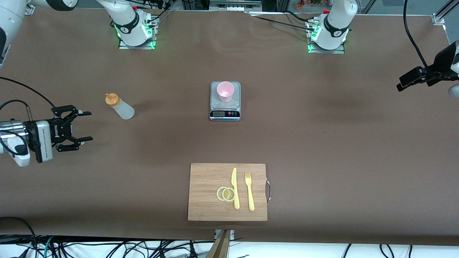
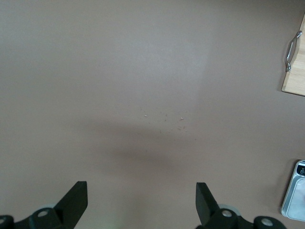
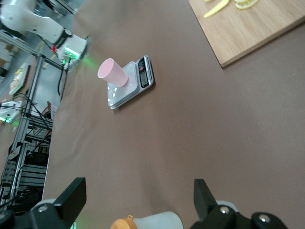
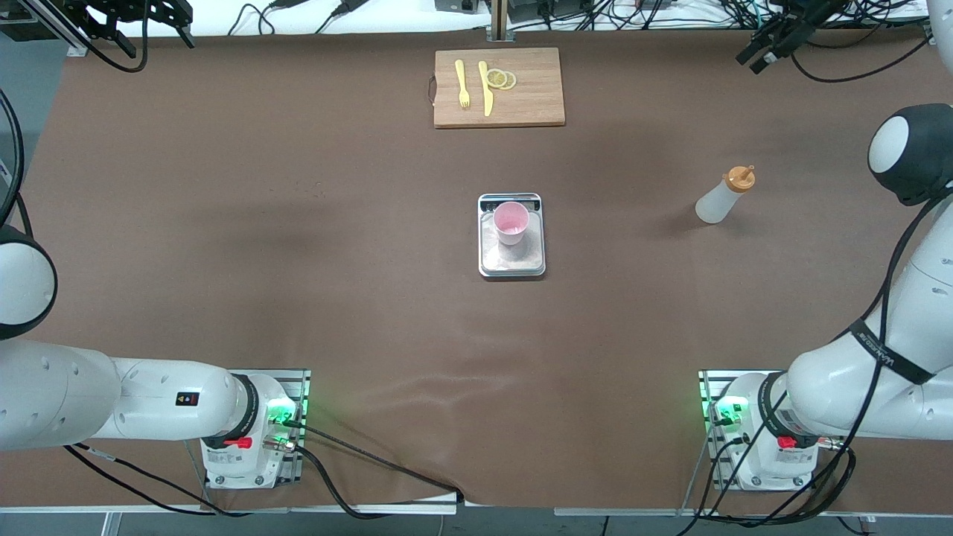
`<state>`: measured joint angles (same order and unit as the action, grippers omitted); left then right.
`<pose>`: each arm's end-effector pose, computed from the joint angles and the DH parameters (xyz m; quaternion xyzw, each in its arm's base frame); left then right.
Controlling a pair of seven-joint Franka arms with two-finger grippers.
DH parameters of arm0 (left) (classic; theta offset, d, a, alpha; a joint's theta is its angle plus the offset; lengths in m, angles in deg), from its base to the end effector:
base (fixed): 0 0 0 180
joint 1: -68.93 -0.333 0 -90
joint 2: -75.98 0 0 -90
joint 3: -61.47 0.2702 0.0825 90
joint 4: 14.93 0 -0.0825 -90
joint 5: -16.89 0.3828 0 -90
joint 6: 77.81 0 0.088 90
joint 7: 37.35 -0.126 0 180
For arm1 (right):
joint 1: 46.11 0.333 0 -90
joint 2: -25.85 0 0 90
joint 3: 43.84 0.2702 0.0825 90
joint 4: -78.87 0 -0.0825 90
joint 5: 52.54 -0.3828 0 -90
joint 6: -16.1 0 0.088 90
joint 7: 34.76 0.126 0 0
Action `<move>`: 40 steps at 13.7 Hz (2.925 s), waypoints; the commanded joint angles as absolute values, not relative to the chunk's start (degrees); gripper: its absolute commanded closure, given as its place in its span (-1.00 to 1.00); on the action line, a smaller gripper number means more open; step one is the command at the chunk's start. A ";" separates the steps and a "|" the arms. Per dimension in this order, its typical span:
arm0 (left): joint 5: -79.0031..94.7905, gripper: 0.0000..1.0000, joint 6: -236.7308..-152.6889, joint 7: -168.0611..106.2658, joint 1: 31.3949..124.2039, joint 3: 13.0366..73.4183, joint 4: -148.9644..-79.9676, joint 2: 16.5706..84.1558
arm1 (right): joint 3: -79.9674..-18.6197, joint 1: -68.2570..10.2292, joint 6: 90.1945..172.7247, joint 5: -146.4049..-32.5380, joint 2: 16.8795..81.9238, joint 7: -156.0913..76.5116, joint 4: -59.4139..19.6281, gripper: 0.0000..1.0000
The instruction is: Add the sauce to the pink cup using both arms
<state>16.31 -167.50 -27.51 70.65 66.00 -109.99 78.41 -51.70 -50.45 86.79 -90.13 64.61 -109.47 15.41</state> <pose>0.5380 0.0258 0.5409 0.9936 0.1102 -0.0261 0.0051 0.6468 -0.0249 0.3633 -0.7780 -0.4997 -0.0027 0.3808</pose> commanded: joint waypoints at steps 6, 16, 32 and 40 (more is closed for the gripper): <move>15.22 -1.00 -166.32 -28.56 70.42 65.95 -109.50 78.71 | -50.44 -40.06 93.17 -78.22 57.76 -75.68 14.53 -1.00; 15.22 -1.00 -166.23 -28.56 70.42 65.86 -109.50 78.71 | -39.63 -38.55 105.93 -68.53 45.46 -36.97 -0.75 -1.00; 15.22 -1.00 -166.23 -28.56 70.51 65.86 -109.50 78.71 | -48.15 -45.75 113.75 -63.44 38.78 -57.70 -4.81 -1.00; 15.22 -1.00 -166.23 -28.56 70.51 65.86 -109.50 78.71 | -47.54 -46.02 107.97 -52.01 33.42 -51.59 -5.85 -1.00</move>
<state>16.31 -167.08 -27.51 70.69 65.88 -109.99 78.43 -47.92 -45.91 109.83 -53.18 36.32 -56.02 -2.61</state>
